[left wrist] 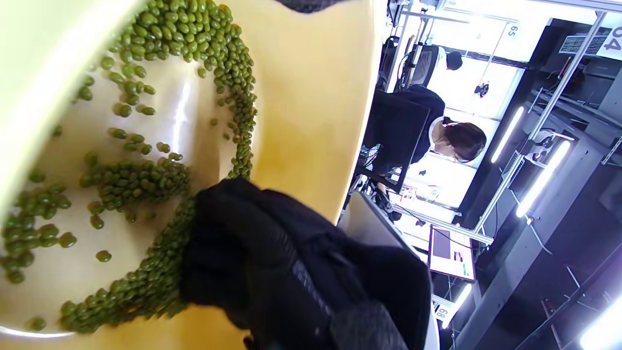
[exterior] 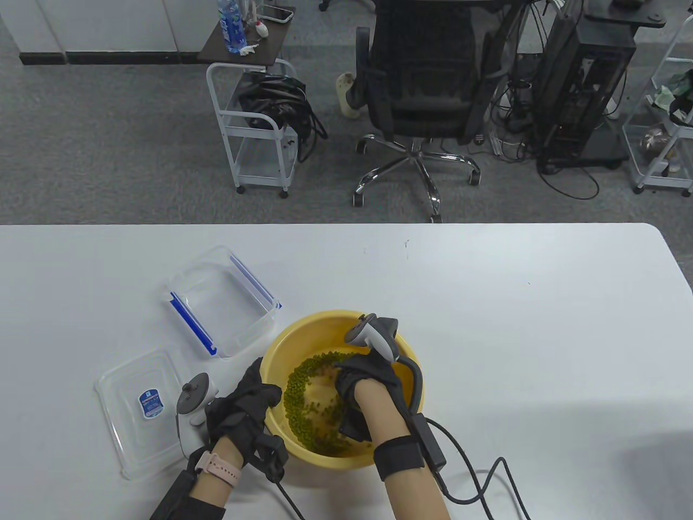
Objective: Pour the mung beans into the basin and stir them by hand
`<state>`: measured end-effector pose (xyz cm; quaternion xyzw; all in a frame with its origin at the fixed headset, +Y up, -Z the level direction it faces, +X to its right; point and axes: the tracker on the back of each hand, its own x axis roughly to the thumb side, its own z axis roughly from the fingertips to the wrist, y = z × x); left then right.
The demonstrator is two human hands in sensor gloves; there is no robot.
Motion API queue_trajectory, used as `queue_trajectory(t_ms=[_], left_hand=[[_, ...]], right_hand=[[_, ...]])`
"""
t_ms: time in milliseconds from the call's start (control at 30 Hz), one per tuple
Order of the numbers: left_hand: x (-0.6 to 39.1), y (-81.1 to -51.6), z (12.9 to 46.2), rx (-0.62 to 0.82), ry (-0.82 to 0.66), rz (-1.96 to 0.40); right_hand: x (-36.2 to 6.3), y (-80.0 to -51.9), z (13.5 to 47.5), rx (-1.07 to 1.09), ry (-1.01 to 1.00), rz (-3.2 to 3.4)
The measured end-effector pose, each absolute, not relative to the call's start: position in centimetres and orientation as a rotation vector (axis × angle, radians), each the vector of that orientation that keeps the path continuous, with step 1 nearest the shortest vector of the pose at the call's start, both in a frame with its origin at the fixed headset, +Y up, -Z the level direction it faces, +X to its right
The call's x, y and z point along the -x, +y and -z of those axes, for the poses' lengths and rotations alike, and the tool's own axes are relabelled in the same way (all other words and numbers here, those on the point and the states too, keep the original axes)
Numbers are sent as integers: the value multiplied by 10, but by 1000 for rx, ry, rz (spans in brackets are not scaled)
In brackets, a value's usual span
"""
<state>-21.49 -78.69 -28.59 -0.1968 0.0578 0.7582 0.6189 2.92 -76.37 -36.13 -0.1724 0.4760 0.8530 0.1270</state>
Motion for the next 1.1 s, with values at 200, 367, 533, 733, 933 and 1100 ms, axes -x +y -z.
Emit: queue_trajectory(t_ms=[200,367,533,733,933,1100], left_hand=[[215,-787,286,453,134,-1744],[215,-787,286,454,133,-1743],[215,-787,286,457,131,-1744],[215,-787,286,459,128,-1746],[215,-787,286,458,131,-1750],[214,-787,285,463,129,-1750]], right_hand=[[-17,-769,337,307,1617,-2377],[24,-777,319,64,1782,-2253],[50,-778,335,113,1715,-1996],[35,-772,371,316,1391,-2109],[-3,-767,376,440,1283,-2267],[-26,-761,366,598,1164,-2477]])
